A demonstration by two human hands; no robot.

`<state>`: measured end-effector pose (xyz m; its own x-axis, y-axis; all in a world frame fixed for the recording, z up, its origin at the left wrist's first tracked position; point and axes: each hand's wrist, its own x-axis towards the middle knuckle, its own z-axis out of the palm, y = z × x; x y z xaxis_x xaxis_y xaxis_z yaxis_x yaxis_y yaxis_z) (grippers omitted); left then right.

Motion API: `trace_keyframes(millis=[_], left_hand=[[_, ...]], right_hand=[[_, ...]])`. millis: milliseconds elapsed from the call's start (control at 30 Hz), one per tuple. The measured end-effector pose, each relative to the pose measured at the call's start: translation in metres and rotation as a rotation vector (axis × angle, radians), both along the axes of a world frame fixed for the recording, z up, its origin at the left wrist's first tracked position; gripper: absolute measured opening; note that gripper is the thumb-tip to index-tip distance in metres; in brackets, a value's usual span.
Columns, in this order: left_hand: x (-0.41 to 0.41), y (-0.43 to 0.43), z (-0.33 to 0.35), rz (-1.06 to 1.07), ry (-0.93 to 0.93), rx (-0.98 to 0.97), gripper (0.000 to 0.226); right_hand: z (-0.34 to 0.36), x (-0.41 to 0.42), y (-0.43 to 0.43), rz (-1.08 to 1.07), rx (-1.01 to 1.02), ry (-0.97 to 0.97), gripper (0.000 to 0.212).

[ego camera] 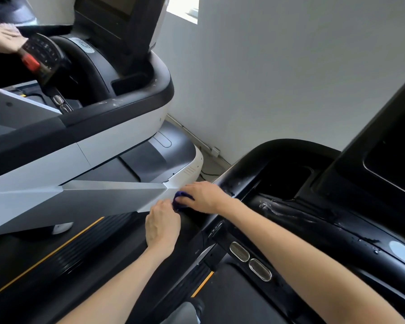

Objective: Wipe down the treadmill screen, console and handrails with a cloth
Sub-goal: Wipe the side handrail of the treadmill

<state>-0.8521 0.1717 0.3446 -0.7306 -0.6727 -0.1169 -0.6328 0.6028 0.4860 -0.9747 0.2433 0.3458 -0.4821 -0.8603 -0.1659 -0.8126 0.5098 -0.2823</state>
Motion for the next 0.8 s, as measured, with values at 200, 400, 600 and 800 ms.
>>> trace_keyframes(millis=[200, 400, 600, 800], left_hand=[[0.000, 0.000, -0.001, -0.010, -0.009, 0.013, 0.028], [-0.003, -0.001, -0.003, -0.018, -0.024, 0.011, 0.031], [-0.001, -0.002, -0.005, -0.031, -0.009, 0.005, 0.029], [-0.003, 0.000, -0.006, -0.029, -0.027, -0.028, 0.029]], right_hand=[[0.000, -0.083, 0.055, -0.451, -0.171, 0.090, 0.027], [-0.006, 0.014, 0.040, -0.369, -0.456, 0.091, 0.028], [-0.009, 0.006, 0.070, -0.155, -0.408, 0.017, 0.038], [-0.012, -0.028, 0.068, -0.731, -0.446, 0.067, 0.036]])
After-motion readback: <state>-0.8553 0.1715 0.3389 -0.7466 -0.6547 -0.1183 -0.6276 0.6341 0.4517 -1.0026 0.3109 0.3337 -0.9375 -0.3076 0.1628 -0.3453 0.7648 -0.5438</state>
